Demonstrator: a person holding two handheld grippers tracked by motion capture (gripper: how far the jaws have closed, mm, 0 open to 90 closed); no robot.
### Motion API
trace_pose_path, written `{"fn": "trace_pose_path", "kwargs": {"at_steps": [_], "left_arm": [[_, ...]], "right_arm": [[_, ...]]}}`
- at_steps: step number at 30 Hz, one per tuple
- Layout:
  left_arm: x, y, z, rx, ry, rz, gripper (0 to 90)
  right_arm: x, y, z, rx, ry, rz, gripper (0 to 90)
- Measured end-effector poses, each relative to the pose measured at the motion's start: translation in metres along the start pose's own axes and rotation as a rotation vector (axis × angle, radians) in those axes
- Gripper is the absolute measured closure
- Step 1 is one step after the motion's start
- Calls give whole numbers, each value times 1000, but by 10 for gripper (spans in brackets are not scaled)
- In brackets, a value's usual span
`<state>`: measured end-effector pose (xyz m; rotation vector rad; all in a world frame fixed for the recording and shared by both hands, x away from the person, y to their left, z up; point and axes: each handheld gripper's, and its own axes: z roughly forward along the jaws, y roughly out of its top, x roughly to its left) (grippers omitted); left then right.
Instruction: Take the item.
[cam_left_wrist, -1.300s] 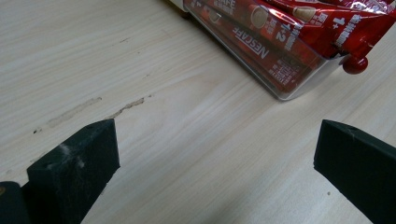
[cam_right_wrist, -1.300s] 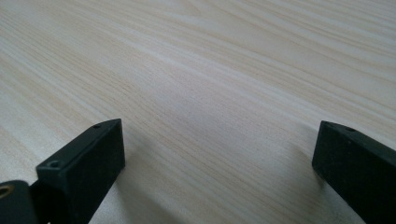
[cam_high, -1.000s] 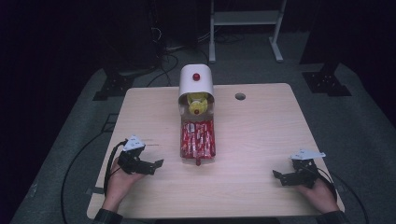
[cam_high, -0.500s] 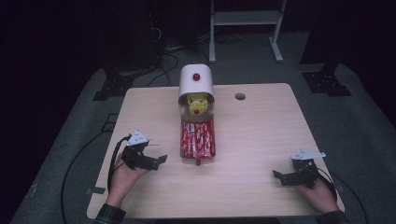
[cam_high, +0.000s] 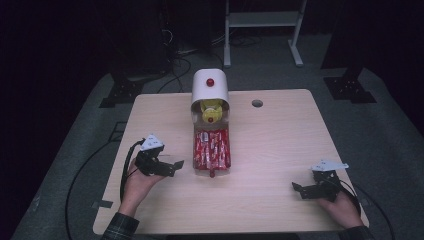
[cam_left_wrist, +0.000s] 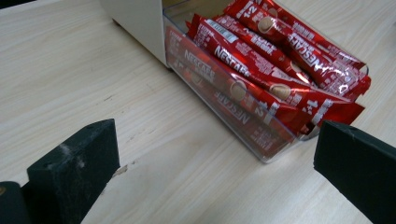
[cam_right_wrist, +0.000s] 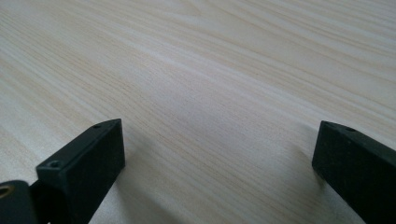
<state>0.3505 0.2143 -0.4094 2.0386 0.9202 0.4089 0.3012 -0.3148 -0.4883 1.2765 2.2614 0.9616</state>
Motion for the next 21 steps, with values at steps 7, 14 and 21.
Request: {"fn": "trace_pose_path", "kwargs": {"at_steps": [7, 14, 21], "left_arm": [[-2, 8, 4, -6, -1, 13, 0], [-3, 14, 7, -16, -5, 15, 2], [-6, 20, 10, -17, -7, 23, 1]], "right_arm": [[0, 0, 0, 0, 0, 0, 15], [0, 0, 0, 0, 0, -1, 15], [0, 0, 0, 0, 0, -1, 14]]}}
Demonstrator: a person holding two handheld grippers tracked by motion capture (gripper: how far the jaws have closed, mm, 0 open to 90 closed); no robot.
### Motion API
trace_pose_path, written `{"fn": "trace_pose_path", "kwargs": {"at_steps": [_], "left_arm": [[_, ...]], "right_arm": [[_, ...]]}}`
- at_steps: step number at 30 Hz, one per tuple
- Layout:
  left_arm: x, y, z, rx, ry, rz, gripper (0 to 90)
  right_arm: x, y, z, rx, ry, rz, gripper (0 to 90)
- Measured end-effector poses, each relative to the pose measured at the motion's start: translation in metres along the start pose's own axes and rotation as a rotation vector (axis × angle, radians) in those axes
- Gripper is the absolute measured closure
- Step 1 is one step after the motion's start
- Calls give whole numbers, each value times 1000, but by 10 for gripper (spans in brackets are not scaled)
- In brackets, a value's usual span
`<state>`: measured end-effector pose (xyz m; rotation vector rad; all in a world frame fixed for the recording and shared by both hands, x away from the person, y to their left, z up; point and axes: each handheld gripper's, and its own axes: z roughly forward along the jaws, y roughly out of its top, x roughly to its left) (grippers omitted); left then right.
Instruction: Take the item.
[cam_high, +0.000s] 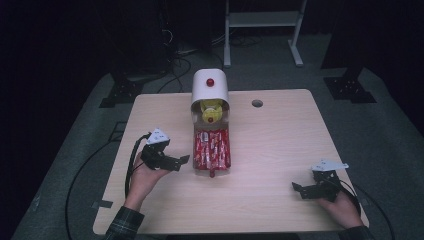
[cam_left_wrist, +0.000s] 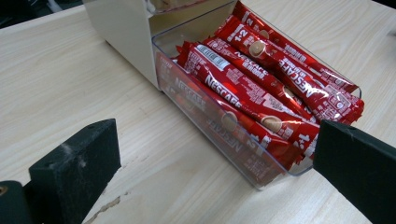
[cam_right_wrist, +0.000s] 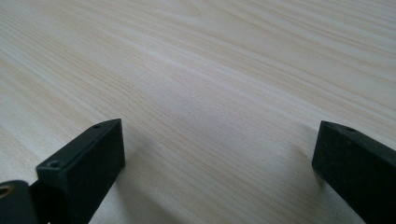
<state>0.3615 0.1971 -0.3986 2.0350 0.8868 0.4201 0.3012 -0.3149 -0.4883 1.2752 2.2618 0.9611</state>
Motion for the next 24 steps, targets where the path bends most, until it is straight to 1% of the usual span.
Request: {"fn": "trace_pose_path", "kwargs": {"at_steps": [6, 11, 12, 14, 17, 19, 22, 23, 24], "left_arm": [[-2, 5, 5, -6, -6, 3, 2], [-3, 7, 9, 2, -7, 2, 2], [-3, 8, 9, 6, -7, 6, 2], [-3, 11, 10, -2, -7, 2, 2], [-4, 16, 12, -1, -9, 11, 4], [-5, 18, 13, -13, -16, 15, 30], [-6, 21, 15, -27, -17, 14, 43], [-6, 21, 15, -29, -18, 11, 49], [-6, 22, 17, -19, -19, 13, 49]], "right_arm": [[0, 0, 0, 0, 0, 1, 15], [0, 0, 0, 0, 0, 0, 14], [0, 0, 0, 0, 0, 1, 15], [0, 0, 0, 1, 0, 0, 15], [0, 0, 0, 0, 0, 0, 14], [0, 0, 0, 0, 0, 0, 14], [0, 0, 0, 0, 0, 0, 15], [0, 0, 0, 0, 0, 0, 15], [0, 0, 0, 0, 0, 1, 15]]}}
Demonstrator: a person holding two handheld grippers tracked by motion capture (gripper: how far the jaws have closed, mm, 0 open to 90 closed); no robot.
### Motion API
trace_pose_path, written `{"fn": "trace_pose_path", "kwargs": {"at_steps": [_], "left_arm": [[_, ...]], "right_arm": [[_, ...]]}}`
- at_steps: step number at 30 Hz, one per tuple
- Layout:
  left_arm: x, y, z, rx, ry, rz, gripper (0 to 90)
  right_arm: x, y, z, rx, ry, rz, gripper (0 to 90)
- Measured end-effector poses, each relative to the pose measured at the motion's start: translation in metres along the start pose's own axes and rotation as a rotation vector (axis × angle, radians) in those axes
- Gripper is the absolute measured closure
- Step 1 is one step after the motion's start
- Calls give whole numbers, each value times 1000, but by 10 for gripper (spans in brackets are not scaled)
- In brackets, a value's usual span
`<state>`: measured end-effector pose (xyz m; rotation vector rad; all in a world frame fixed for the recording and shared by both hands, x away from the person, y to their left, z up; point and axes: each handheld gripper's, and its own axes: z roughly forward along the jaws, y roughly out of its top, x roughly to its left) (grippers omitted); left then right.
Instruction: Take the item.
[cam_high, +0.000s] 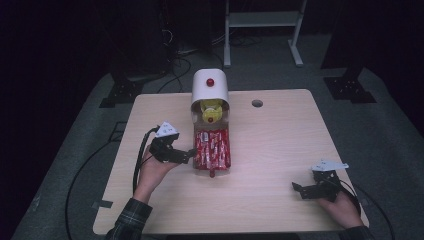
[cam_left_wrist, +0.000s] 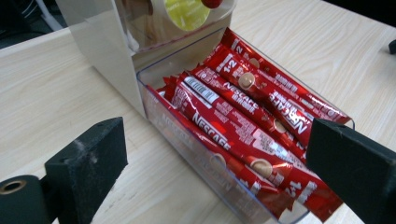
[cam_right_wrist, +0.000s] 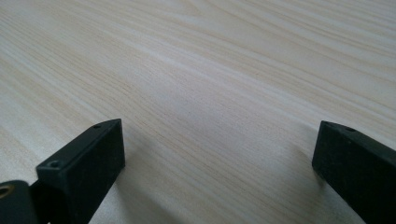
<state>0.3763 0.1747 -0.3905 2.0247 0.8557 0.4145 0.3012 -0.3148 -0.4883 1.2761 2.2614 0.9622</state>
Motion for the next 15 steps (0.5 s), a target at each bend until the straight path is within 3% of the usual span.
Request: {"fn": "trace_pose_path", "kwargs": {"at_steps": [15], "left_arm": [[-7, 14, 12, -4, -5, 8, 105]], "right_arm": [[0, 0, 0, 0, 0, 0, 15]]}}
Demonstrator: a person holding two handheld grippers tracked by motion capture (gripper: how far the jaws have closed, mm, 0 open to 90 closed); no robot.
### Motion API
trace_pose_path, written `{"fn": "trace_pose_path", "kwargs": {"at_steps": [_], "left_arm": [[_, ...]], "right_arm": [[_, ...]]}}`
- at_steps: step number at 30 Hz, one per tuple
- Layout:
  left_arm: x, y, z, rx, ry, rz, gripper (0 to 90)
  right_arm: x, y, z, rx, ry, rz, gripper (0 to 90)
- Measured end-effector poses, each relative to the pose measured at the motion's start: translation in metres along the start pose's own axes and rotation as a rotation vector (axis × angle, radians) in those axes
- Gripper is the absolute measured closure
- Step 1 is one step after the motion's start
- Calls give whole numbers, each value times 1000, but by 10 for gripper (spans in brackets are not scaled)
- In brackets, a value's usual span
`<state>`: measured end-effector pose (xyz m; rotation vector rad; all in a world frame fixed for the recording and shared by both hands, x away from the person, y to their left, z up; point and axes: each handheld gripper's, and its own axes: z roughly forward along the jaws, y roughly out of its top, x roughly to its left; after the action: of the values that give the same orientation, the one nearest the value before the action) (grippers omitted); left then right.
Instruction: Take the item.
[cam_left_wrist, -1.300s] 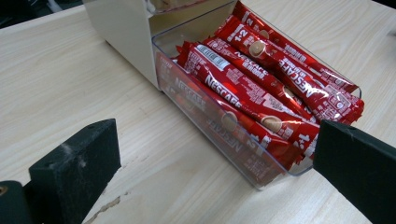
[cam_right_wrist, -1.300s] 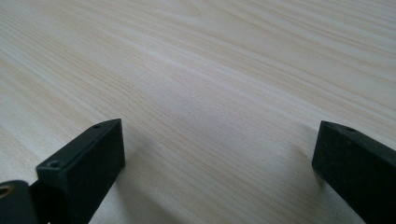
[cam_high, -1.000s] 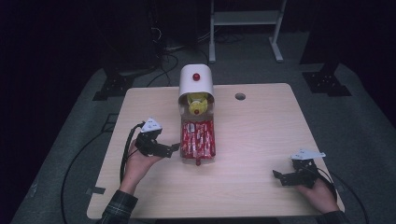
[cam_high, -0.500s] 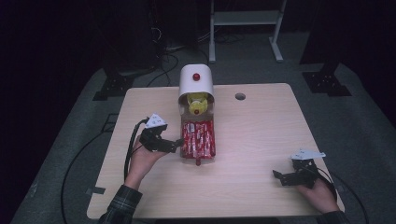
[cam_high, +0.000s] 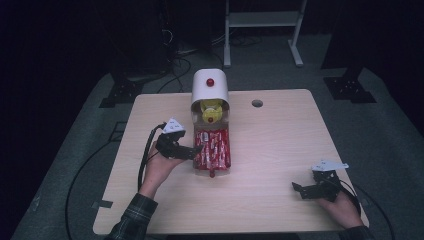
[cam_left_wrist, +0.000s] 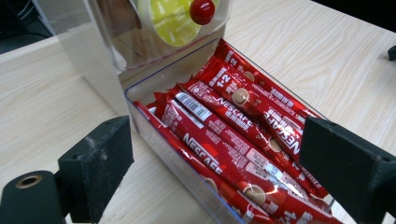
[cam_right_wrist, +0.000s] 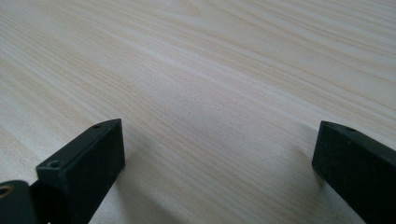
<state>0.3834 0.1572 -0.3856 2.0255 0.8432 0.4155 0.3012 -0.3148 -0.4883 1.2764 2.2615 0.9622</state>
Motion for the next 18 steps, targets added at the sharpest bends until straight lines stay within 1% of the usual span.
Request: {"fn": "trace_pose_path", "kwargs": {"at_steps": [3, 7, 8, 14, 16, 18], "left_arm": [[-2, 1, 3, -7, -7, -2, 123], [-5, 3, 11, 10, -18, 2, 137], [-6, 4, 12, 7, -21, -4, 140], [-9, 9, 18, 5, -23, -2, 164], [-10, 10, 21, 7, -20, 0, 207], [-11, 11, 23, 13, -19, 2, 219]], "right_arm": [[0, 0, 0, 0, 0, -1, 15], [0, 0, 0, 0, 0, 0, 15], [0, 0, 0, 0, 0, 0, 15], [0, 0, 0, 0, 0, 0, 15], [0, 0, 0, 0, 0, 0, 14], [0, 0, 0, 0, 0, 0, 15]]}}
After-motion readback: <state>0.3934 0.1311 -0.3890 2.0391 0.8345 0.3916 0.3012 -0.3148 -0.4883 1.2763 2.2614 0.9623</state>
